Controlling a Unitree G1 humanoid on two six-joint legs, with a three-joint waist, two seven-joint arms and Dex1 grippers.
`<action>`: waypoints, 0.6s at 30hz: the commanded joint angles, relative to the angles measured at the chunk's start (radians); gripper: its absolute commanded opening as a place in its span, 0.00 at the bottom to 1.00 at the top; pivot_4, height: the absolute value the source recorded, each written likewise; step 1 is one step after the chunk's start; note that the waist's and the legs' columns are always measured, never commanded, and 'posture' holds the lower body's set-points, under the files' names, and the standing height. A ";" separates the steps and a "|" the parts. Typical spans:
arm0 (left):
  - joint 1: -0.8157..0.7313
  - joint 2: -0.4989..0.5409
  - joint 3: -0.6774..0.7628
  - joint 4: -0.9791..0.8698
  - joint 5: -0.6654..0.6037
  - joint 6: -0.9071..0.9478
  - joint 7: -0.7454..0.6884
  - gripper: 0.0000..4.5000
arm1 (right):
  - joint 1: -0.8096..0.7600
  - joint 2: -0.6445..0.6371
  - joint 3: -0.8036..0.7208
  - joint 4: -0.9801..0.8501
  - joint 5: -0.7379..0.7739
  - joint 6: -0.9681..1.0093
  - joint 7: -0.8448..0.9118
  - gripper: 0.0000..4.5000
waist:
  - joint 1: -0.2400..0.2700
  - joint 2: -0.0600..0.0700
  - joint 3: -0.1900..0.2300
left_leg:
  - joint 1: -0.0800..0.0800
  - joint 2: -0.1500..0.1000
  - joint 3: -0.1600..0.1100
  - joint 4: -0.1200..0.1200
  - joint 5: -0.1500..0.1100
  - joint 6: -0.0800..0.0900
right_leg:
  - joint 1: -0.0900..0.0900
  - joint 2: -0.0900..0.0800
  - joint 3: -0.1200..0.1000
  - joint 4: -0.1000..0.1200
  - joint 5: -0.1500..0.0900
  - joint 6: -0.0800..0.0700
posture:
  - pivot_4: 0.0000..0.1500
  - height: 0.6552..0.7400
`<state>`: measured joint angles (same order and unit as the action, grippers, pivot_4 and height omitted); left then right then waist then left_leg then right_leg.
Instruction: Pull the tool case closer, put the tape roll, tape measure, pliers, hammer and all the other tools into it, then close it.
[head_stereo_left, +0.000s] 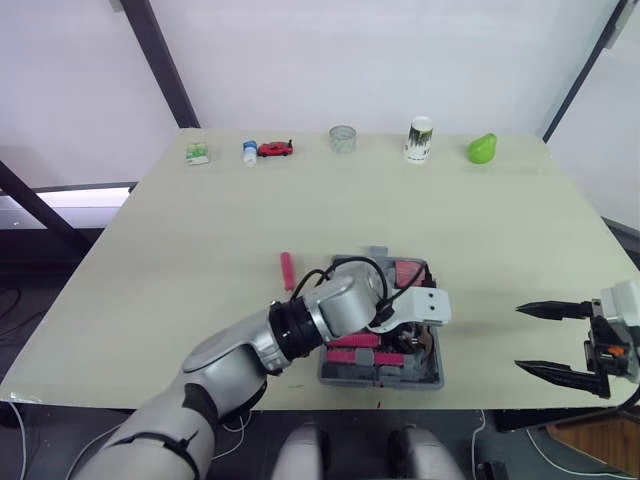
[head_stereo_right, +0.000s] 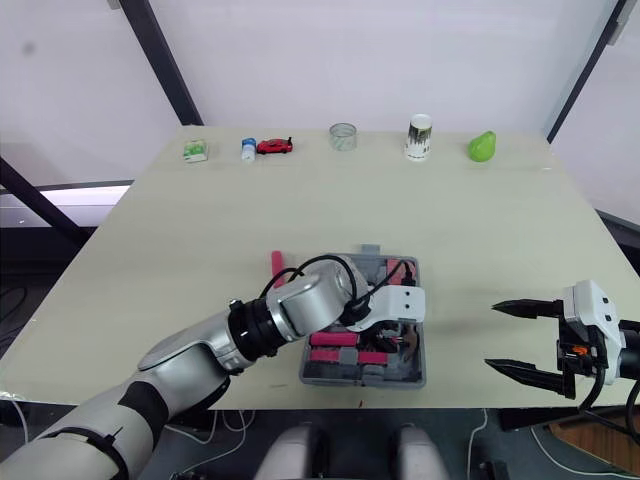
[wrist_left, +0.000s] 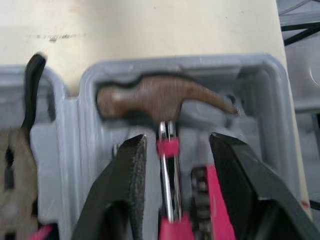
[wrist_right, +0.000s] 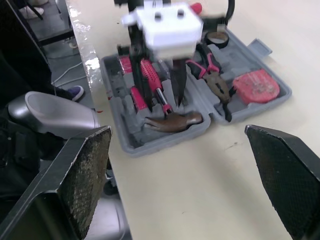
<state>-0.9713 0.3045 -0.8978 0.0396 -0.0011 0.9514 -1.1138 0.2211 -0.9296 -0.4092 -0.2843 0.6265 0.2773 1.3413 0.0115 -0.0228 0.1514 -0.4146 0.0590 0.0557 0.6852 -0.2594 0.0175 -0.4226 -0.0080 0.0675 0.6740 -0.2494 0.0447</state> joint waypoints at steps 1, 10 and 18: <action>-0.004 0.017 0.117 -0.063 -0.067 -0.025 -0.040 0.50 | 0.010 0.006 -0.036 -0.038 0.012 -0.012 -0.008 1.00 | 0.000 0.000 0.000 | 0.000 0.000 0.000 0.000 0.000 0.000 | 0.000 0.000 0.000 0.000 0.000 0.000 | 1.00 1.00; 0.238 0.098 0.390 0.042 -0.218 -0.424 -0.134 0.34 | 0.023 0.023 -0.038 -0.044 0.015 -0.012 -0.026 1.00 | 0.000 0.001 0.000 | 0.001 -0.001 -0.003 0.001 0.000 0.000 | 0.001 -0.001 -0.001 0.000 0.000 0.000 | 1.00 1.00; 0.337 0.091 0.416 0.148 -0.172 -0.604 -0.119 0.02 | 0.022 0.019 -0.044 -0.047 0.023 -0.001 -0.031 1.00 | 0.002 0.001 0.000 | 0.001 -0.004 -0.006 0.001 0.000 0.000 | 0.006 -0.002 -0.002 -0.001 -0.001 0.001 | 1.00 1.00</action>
<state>-0.6412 0.3970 -0.5020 0.1766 -0.1815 0.3901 -1.2363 0.2481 -0.9058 -0.4118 -0.3065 0.6290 0.2783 1.3108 0.0137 -0.0217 0.1509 -0.4136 0.0553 0.0494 0.6864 -0.2594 0.0176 -0.4170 -0.0094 0.0657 0.6728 -0.2501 0.0459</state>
